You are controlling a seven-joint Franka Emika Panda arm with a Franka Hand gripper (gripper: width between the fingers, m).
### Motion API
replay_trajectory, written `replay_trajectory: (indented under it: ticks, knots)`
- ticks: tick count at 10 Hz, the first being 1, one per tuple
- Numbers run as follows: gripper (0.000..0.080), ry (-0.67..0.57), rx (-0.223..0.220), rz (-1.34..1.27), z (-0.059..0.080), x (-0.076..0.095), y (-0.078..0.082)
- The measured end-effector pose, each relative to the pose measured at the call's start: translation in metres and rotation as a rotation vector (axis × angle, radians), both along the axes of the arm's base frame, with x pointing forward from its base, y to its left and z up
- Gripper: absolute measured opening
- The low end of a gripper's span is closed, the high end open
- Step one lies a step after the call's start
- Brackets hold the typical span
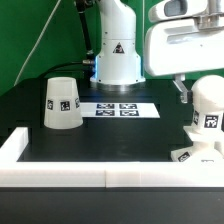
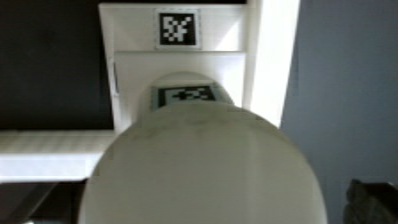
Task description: Assemble lamp
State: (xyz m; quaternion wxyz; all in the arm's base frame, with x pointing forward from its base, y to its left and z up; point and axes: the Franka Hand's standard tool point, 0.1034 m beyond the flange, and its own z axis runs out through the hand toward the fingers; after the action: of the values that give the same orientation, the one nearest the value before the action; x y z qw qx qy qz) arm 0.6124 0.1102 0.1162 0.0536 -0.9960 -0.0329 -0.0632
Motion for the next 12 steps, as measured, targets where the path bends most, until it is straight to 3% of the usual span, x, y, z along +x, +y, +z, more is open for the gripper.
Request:
replay_trajectory:
  ticks: [1, 7, 12]
  knots:
    - [0.0699, -0.015, -0.037, 0.138, 0.0006, 0.0003, 0.0017]
    - [0.0699, -0.056, -0.102, 0.567, -0.0002, 0.0007, -0.0041]
    - [0.0699, -0.073, -0.236, 1.061, -0.0017, 0.0034, -0.0049]
